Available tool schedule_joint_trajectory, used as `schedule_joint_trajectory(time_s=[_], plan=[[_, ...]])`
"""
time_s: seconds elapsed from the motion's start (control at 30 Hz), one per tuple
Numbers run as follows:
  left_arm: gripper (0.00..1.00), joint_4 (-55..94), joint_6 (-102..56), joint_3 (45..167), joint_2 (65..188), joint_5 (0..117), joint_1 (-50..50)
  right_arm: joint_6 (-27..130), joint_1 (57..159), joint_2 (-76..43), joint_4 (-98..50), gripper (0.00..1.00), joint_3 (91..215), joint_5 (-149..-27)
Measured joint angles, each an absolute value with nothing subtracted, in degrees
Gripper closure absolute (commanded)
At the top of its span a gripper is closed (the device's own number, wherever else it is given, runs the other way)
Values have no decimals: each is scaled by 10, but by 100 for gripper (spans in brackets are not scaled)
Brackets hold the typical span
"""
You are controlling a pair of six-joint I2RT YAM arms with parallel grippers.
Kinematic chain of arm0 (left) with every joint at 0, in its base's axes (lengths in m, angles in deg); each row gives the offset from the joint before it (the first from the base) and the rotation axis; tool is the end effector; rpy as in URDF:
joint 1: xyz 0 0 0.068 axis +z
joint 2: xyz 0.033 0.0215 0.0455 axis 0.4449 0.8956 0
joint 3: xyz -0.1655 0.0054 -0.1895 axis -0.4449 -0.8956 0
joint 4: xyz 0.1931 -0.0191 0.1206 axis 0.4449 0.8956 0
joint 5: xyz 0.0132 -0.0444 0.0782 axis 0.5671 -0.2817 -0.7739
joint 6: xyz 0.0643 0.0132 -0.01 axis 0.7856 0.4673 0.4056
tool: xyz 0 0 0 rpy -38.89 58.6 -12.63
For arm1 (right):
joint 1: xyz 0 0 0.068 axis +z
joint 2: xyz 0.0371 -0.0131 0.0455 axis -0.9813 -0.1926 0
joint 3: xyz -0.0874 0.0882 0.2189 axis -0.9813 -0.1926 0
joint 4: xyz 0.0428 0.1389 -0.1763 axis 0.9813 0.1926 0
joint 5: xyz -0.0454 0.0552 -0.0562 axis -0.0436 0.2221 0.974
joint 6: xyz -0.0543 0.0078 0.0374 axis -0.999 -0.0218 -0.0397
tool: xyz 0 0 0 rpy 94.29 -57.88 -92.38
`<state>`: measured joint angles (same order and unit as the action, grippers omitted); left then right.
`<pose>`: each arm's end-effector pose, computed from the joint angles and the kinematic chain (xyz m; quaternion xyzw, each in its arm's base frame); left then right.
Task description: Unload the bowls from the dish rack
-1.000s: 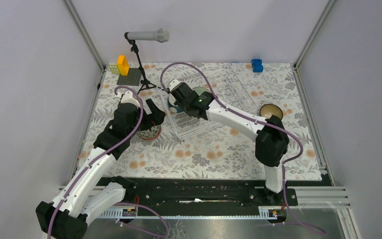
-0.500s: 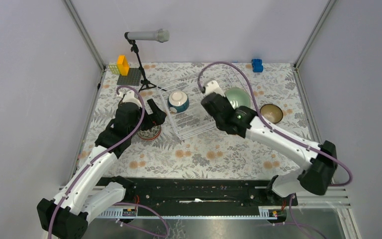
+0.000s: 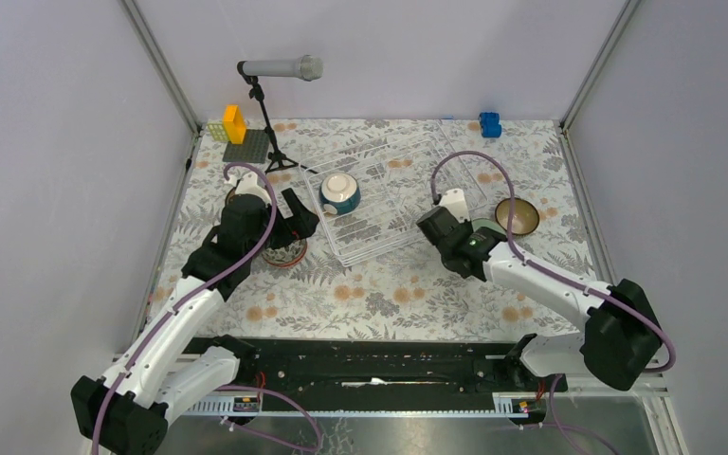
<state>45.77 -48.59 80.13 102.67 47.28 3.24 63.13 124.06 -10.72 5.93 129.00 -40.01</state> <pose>0.1781 -0.0733 0.2825 -0.1195 0.8532 -0.2370 0.4489 0.1941 0.1473 0.2254 -0.1079 0.8950 -0.1263 0.4140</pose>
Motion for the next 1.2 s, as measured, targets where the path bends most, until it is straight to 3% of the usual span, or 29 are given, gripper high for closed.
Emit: schedule_joint_trajectory(time_s=[0.37,0.73,1.2], plan=[[1,456,-487,801,1026,480,32,610,1134,-190,-11,95,1284,-455],[1,456,-487,801,1028,481,32,576,1124,-233,-19,55,1318,-467],[1,454,-488,801,1038,484,32,537,1124,-158,0,40,1370,-592]])
